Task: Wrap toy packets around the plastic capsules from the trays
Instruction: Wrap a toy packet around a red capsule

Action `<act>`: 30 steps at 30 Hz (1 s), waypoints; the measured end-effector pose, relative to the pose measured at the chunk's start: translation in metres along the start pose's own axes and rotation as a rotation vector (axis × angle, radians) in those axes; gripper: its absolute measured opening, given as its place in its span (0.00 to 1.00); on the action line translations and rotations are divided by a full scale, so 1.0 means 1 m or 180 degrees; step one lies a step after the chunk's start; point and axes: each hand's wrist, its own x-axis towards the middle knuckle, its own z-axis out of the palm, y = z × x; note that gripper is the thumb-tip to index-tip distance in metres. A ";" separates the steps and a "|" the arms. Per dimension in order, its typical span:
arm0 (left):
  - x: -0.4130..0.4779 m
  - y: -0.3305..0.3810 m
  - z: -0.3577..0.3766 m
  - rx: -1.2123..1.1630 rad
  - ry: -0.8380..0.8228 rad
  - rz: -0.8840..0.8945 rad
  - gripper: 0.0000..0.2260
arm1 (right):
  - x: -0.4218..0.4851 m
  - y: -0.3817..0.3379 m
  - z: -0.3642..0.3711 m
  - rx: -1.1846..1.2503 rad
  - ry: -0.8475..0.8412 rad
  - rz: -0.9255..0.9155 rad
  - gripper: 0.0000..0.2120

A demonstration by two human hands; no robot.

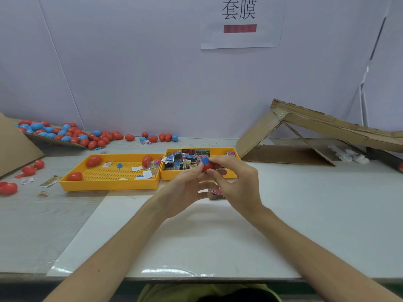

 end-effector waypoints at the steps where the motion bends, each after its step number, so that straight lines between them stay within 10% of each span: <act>1: 0.000 0.000 0.000 0.0006 0.0028 0.0031 0.18 | 0.000 0.000 0.000 0.0000 -0.0002 0.0002 0.11; 15: 0.008 -0.012 -0.002 0.2068 0.1439 0.0871 0.13 | 0.010 0.007 0.000 0.1199 -0.0542 0.1814 0.03; 30: 0.006 -0.006 0.003 0.0932 0.1270 0.0619 0.12 | 0.012 0.010 -0.003 0.2120 -0.0474 0.2415 0.05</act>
